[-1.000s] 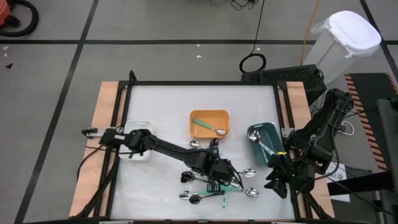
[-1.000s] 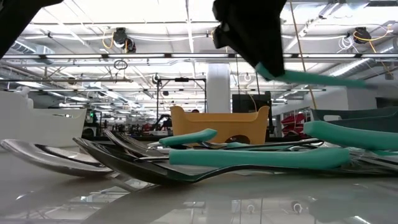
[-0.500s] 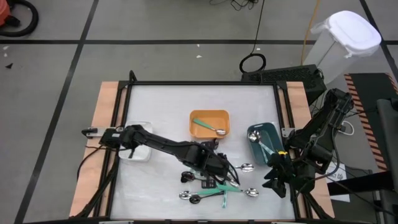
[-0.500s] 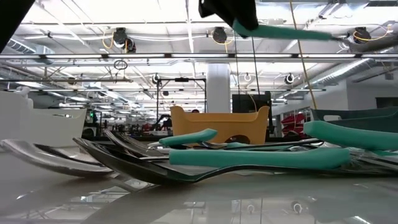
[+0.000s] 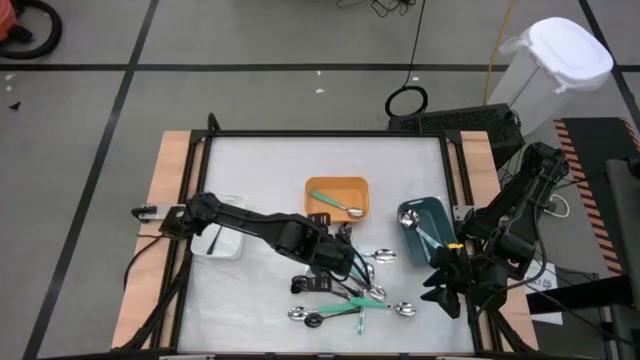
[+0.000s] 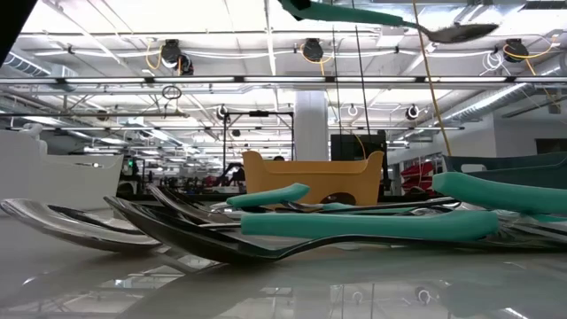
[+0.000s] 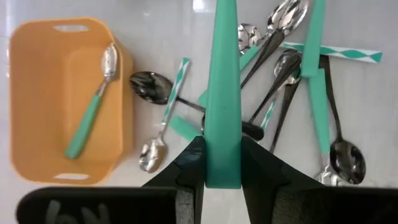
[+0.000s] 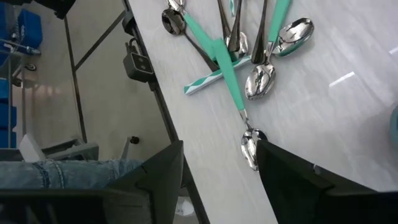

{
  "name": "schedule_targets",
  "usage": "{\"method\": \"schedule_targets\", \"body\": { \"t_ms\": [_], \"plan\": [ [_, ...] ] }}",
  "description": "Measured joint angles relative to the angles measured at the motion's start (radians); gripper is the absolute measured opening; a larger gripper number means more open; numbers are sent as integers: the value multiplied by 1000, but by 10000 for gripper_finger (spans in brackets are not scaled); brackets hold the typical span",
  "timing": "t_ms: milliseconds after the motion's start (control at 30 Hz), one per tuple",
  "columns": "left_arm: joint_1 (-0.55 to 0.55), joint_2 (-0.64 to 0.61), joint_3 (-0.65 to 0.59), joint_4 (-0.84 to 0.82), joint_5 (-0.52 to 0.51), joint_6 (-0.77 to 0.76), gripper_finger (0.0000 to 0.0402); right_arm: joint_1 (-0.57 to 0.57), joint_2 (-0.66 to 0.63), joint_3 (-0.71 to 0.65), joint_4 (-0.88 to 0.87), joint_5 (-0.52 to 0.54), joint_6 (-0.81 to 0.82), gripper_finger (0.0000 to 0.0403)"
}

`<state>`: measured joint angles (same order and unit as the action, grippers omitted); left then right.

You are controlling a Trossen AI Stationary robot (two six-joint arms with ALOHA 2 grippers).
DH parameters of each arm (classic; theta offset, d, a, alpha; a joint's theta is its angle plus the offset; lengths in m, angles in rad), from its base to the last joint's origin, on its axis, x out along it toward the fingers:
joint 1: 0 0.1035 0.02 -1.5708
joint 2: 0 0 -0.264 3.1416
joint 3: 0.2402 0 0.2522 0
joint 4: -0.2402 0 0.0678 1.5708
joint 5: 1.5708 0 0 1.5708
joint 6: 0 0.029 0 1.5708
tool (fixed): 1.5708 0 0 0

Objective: Sort silverware by color (type)
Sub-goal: Put the green spoon into the orange bin

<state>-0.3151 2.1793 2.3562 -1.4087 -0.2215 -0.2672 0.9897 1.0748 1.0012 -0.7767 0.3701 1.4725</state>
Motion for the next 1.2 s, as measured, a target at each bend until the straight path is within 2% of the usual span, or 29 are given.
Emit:
{"method": "schedule_targets", "body": {
  "t_ms": [300,833,1200],
  "plan": [
    [2,-66,0,-86,-80,79,73,0,0,0,-1,0,-8,196],
    [-64,-101,0,-157,-404,415,73,0,0,0,-2,0,-38,196],
    [-27,-101,0,-162,-409,426,73,0,0,0,-9,-1,-52,196]
  ]
}}
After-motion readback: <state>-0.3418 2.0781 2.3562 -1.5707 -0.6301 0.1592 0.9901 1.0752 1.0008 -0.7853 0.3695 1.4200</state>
